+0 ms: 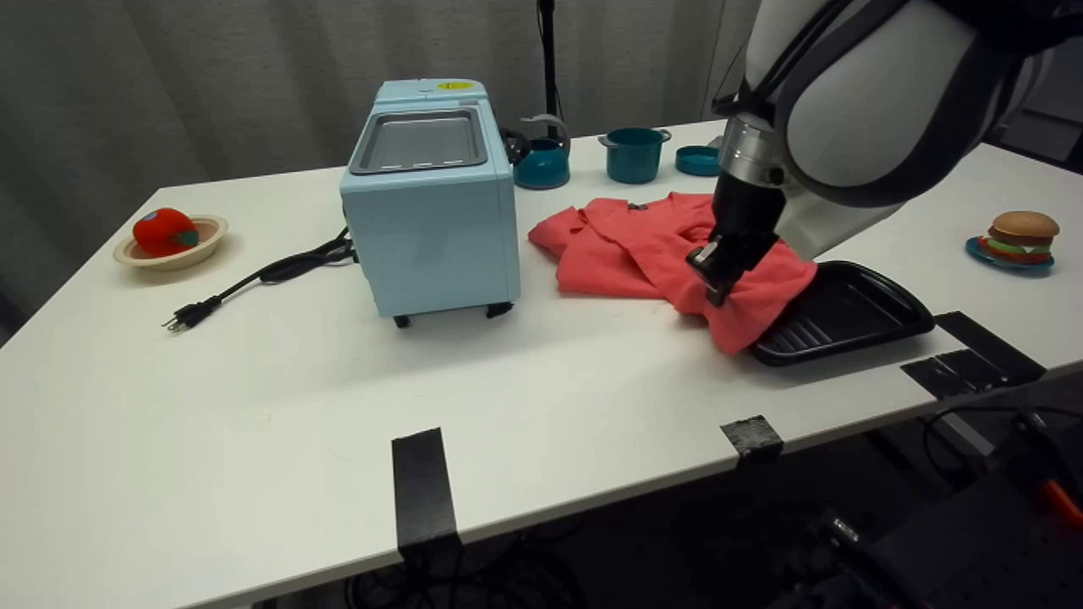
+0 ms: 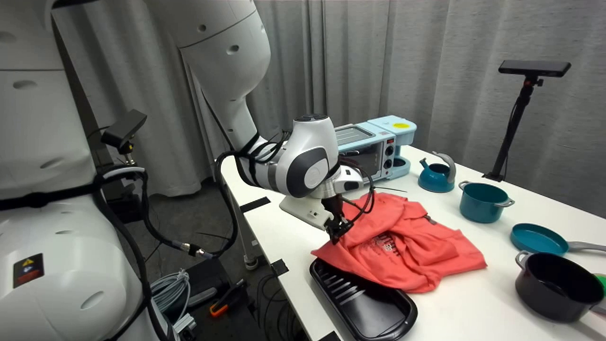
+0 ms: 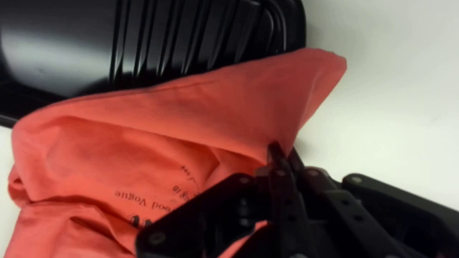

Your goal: Fold the shirt

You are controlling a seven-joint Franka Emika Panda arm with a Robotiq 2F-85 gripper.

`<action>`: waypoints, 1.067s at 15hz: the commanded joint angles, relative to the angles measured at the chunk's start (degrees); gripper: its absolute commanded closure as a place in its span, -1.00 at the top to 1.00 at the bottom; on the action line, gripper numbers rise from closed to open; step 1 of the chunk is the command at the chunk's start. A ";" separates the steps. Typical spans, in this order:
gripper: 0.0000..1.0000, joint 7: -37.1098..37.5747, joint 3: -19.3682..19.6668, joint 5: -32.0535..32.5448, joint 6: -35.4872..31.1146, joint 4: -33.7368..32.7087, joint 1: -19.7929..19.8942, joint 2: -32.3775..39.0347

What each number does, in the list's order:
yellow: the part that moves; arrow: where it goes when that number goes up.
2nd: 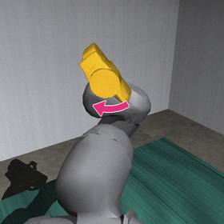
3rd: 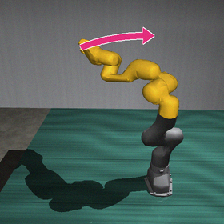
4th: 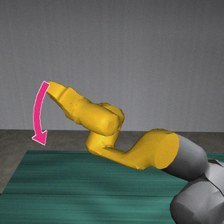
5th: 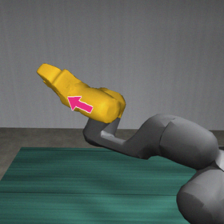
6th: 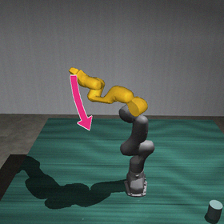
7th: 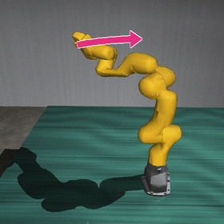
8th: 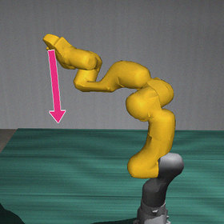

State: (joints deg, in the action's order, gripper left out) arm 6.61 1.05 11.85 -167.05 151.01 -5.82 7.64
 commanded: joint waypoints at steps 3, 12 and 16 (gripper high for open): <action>-0.99 -2.14 -0.44 -2.69 0.91 -4.37 1.71 -1.39; -0.99 2.40 5.78 0.28 0.41 -18.52 3.38 5.84; -0.99 5.49 10.14 2.32 0.23 -26.87 1.75 11.04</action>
State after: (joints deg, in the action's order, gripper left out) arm 8.37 8.41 11.72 -167.01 131.14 -2.81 13.91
